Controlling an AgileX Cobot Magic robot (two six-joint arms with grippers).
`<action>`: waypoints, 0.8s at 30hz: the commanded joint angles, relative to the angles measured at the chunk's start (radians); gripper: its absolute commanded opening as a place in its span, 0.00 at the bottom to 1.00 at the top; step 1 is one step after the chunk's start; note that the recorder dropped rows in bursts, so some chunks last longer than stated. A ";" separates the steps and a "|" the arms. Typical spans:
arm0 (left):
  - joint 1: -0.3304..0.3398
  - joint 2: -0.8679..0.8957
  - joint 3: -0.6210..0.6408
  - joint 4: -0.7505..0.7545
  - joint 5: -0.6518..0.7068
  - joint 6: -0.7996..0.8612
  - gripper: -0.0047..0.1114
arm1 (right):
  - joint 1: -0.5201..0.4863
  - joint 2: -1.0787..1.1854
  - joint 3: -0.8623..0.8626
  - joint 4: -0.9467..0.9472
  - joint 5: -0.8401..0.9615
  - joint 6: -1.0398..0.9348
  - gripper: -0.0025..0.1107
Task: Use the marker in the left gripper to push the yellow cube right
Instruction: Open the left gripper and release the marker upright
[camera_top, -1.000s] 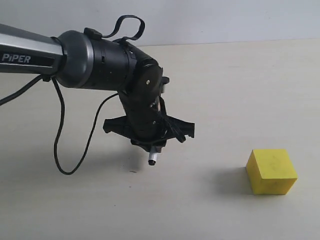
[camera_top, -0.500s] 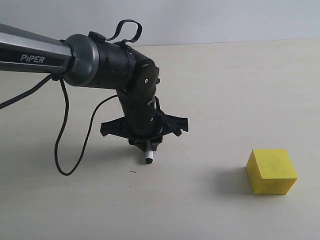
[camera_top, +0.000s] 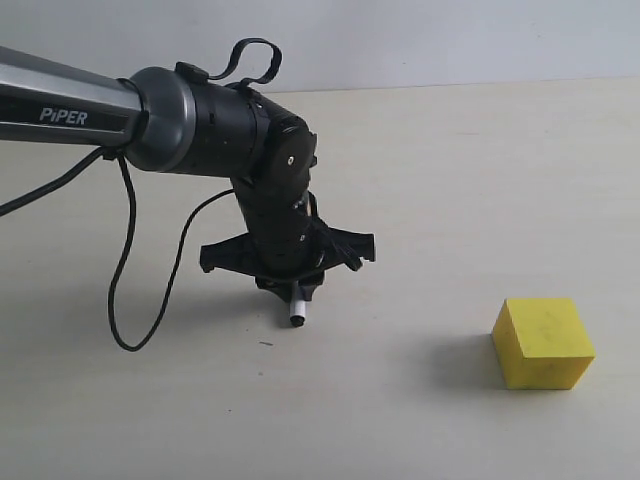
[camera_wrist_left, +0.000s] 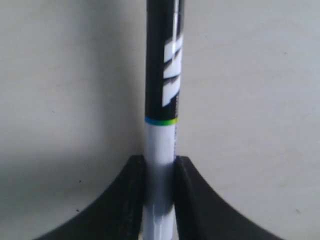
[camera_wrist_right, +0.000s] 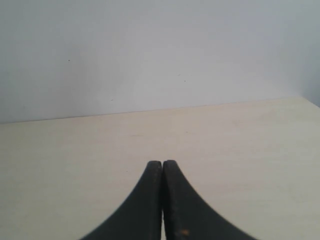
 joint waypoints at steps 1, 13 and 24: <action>0.003 -0.002 -0.007 0.000 -0.003 -0.011 0.19 | 0.003 -0.006 0.005 -0.003 -0.004 -0.005 0.02; 0.001 -0.126 -0.007 0.010 -0.090 0.412 0.61 | 0.003 -0.006 0.005 -0.003 -0.004 -0.005 0.02; -0.069 -0.645 0.598 -0.002 -0.767 0.631 0.04 | 0.003 -0.006 0.005 -0.003 -0.004 -0.005 0.02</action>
